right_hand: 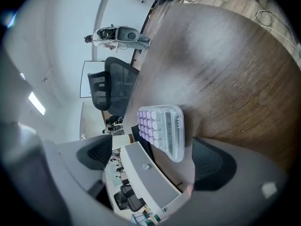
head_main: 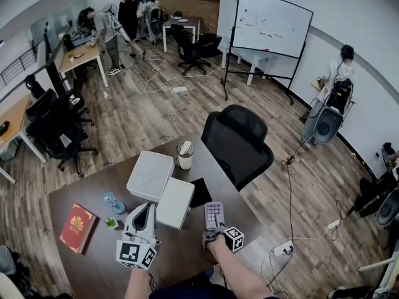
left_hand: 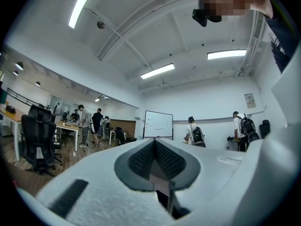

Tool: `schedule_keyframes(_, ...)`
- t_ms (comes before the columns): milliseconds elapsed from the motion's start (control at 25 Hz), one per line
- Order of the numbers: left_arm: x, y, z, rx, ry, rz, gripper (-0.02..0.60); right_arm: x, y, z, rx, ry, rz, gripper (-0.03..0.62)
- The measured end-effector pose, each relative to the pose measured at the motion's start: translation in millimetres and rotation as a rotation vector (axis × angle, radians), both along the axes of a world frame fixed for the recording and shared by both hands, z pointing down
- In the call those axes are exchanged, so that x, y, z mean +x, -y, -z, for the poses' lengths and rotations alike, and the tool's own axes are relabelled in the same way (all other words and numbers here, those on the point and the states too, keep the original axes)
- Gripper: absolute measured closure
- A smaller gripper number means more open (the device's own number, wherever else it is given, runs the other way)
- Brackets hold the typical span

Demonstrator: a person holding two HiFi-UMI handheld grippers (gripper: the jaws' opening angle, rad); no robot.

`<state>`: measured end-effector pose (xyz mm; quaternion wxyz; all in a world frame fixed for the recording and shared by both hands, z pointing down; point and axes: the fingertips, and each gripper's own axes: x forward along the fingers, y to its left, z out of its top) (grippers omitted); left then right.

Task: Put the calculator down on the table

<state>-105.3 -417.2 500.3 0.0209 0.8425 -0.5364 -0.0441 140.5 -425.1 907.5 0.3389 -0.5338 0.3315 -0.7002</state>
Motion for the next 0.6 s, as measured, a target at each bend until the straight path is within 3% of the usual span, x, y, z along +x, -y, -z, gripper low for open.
schedule_keyframes(280, 5, -1, 0, 0.0, -0.011, -0.01, 0.586, -1, -8, 14, 0.018, 0.0, 0.003, 0.068)
schedule_keyframes(600, 13, -3, -2, -0.002, 0.005, -0.021, 0.586, -5, 12, 78, 0.204, 0.032, 0.013, 0.069)
